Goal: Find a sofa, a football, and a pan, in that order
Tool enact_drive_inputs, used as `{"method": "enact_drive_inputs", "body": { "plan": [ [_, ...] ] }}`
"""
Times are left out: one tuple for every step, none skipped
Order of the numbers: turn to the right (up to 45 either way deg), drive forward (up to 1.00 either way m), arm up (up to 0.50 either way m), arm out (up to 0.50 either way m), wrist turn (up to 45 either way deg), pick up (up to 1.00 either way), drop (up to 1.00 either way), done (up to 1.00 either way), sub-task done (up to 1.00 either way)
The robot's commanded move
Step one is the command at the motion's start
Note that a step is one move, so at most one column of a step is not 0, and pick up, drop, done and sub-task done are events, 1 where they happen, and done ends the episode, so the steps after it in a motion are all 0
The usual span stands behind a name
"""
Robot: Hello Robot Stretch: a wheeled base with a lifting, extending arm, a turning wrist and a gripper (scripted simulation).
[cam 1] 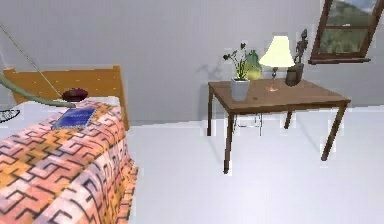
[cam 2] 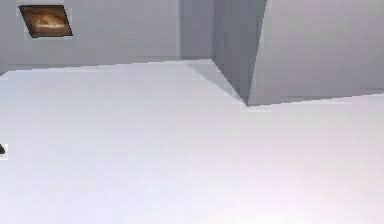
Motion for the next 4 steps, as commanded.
{"method": "enact_drive_inputs", "body": {
  "plan": [
    [0.0,0.35,0.0,0.0,0.0,0.0,0.0,0.0,0.0],
    [-9.0,0.0,0.0,0.0,0.0,0.0,0.0,0.0,0.0],
    [0.0,1.0,0.0,0.0,0.0,0.0,0.0,0.0,0.0],
    [0.0,0.4,0.0,0.0,0.0,0.0,0.0,0.0,0.0]
  ]
}}
